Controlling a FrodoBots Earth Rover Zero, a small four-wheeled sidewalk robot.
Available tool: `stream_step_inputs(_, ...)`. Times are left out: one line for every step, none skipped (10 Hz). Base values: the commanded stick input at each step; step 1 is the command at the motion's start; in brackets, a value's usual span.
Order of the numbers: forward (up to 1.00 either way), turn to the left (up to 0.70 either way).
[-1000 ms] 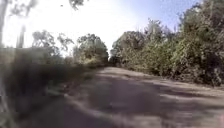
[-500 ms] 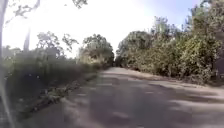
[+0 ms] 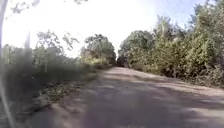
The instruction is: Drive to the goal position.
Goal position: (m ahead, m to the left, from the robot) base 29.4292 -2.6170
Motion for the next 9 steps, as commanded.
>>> stream_step_inputs(0.70,0.00)
stream_step_inputs(0.70,0.00)
stream_step_inputs(0.70,0.00)
stream_step_inputs(0.70,0.00)
stream_step_inputs(0.70,0.00)
stream_step_inputs(0.70,0.00)
stream_step_inputs(0.70,0.00)
stream_step_inputs(0.70,0.00)
stream_step_inputs(0.70,0.00)
